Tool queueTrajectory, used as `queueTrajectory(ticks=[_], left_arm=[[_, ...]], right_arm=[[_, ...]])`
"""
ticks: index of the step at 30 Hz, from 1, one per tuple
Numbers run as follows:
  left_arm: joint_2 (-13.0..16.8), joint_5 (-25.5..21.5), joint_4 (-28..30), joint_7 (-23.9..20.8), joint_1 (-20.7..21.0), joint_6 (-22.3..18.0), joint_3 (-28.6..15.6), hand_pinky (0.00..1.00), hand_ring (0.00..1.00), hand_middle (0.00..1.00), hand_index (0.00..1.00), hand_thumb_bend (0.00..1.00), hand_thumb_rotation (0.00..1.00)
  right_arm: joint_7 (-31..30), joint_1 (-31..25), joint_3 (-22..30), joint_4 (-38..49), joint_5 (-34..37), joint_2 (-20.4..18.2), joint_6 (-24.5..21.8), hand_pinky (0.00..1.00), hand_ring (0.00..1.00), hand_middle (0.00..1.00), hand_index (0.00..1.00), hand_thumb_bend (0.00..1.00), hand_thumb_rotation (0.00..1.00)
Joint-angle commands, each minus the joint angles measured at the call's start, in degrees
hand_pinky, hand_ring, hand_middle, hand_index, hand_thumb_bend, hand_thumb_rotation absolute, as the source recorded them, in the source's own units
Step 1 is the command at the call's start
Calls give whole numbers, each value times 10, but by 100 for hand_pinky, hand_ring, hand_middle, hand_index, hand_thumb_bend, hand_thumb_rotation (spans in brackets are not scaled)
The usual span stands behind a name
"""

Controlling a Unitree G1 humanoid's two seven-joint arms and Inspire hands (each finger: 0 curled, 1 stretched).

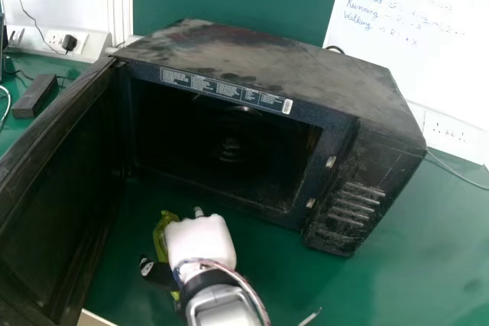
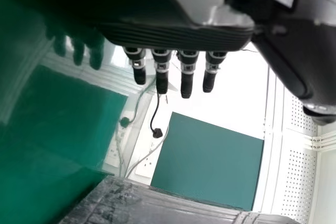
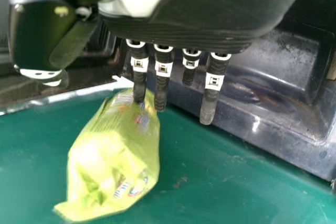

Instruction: Put biscuit inside oven

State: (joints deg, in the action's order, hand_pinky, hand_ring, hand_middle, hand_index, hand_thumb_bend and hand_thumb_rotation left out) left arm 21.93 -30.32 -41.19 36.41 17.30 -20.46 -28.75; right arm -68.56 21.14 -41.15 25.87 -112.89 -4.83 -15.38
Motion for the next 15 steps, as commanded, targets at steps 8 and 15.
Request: queueTrajectory(ticks=[8, 15], left_arm=[[-12, 5, 2, 0, -18, 12, 5, 100, 98, 98, 100, 32, 100], [-8, 7, -7, 6, -15, 7, 3, 100, 98, 99, 100, 32, 100]], right_arm=[[-15, -26, -31, -50, 4, -35, 17, 66, 76, 84, 85, 69, 36], [-17, -29, -36, -53, -1, -21, -13, 65, 75, 84, 85, 68, 20]])
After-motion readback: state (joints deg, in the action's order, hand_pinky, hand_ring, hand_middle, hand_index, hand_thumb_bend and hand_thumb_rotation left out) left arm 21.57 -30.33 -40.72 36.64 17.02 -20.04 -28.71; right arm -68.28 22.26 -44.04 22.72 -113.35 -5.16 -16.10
